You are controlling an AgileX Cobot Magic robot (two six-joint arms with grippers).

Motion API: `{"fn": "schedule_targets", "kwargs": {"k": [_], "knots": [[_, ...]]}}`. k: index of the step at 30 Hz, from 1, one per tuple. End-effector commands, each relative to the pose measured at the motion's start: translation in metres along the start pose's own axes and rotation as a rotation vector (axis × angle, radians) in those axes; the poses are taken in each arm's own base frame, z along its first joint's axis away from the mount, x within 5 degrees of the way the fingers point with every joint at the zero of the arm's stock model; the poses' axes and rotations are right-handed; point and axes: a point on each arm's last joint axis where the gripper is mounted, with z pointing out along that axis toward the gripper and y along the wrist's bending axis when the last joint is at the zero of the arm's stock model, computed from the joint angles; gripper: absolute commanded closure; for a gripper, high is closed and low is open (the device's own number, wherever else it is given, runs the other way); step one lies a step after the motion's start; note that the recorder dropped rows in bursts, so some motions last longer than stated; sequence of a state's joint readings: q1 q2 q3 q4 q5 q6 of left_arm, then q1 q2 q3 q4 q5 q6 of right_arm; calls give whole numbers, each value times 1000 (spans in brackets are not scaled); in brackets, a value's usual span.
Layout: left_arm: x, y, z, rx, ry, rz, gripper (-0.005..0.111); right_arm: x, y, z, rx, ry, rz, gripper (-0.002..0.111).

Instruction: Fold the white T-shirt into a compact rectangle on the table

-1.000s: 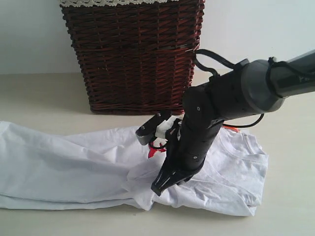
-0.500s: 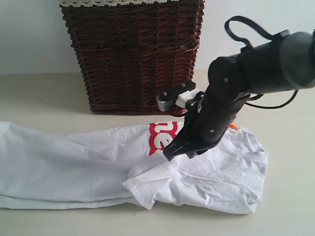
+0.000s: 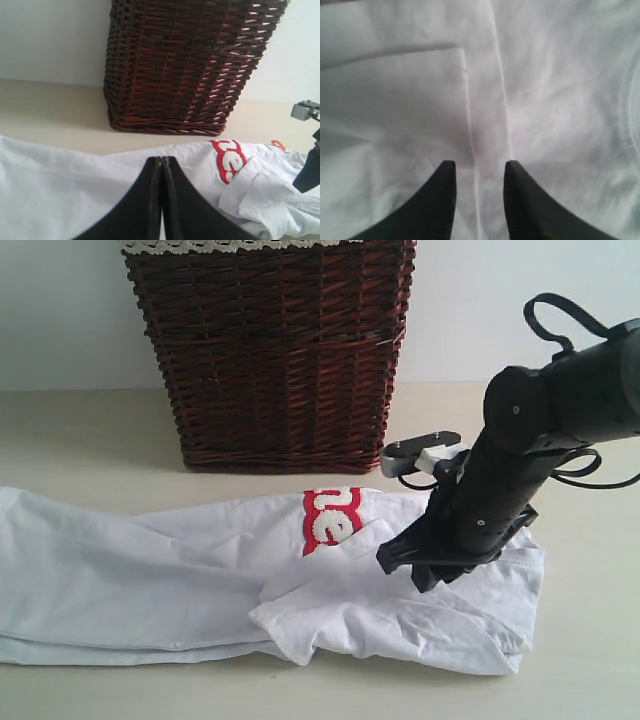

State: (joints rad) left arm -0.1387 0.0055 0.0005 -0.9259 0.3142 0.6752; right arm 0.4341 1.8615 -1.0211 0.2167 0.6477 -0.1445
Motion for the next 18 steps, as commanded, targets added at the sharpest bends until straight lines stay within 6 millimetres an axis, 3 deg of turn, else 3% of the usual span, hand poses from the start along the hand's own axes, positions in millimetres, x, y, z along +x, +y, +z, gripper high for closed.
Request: {"fn": "schedule_targets", "kwargs": {"k": [1,3,6,7,13,15,18], "knots": [[0,0,0,3,-5,2,107,0,11,-31,-97,-69,-13,78],[0,0,0,3,-5,2,107,3,22,-41,-165,-76,-48,85],[0,0,0,3,-5,2,107,12,40,-36,-198,-71,-113,99],[0,0,0,3,-5,2,107,18,50,-23,-179,-47,-167,108],[0,0,0,3,-5,2,107,28,48,35,-115,84,-141,108],[0,0,0,3,-5,2,107,31,49,34,-123,115,-166,108],[0,0,0,3,-5,2,107,27,47,11,-79,51,-201,108]]}}
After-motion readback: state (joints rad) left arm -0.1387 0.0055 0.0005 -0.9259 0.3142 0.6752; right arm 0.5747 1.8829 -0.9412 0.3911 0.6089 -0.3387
